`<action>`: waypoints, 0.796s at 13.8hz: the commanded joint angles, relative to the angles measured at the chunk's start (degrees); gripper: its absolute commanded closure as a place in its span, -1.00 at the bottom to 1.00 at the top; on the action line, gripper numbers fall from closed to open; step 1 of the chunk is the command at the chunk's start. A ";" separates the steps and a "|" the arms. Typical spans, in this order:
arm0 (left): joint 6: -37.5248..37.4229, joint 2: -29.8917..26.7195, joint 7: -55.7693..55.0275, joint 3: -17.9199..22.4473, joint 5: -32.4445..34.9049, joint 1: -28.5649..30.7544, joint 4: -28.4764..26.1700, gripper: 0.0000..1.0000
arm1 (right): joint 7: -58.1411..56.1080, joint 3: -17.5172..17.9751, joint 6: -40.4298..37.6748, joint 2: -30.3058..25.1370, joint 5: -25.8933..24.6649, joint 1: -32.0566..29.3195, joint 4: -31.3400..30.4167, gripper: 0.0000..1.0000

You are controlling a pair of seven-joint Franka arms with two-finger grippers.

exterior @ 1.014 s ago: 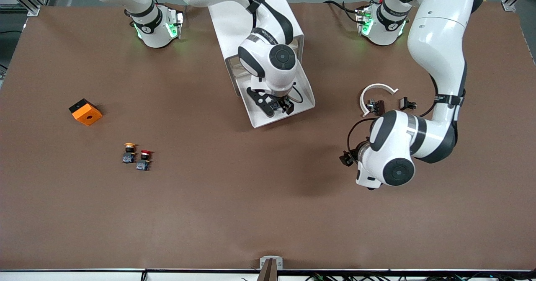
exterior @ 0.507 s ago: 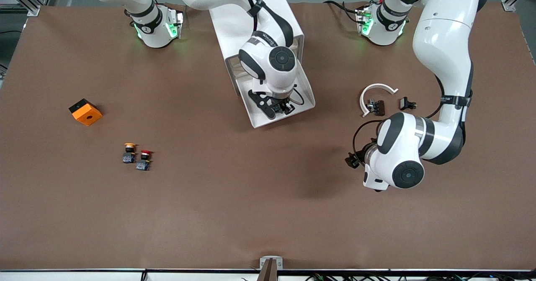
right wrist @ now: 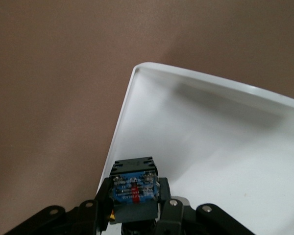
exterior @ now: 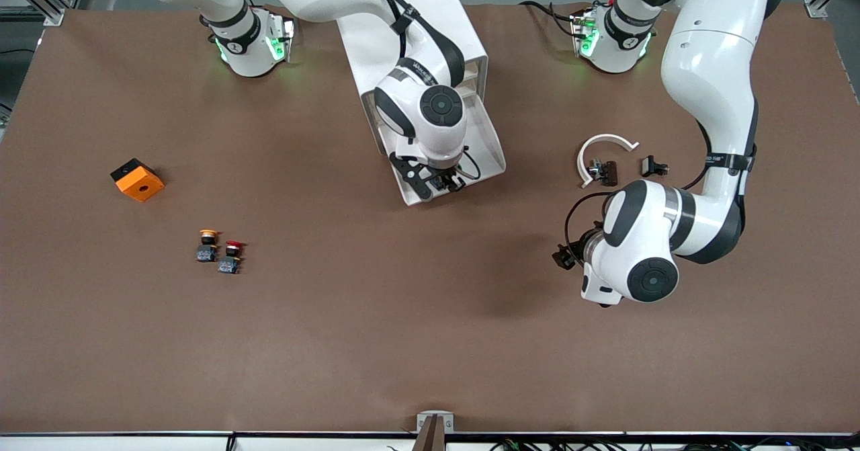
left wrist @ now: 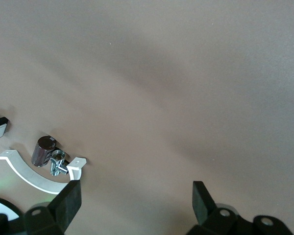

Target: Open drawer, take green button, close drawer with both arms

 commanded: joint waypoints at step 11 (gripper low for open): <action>26.77 -7.67 2.13 -15.37 1.17 0.29 -24.53 -1.00 | -62.39 0.15 -29.86 -12.93 -3.73 -20.96 0.66 0.85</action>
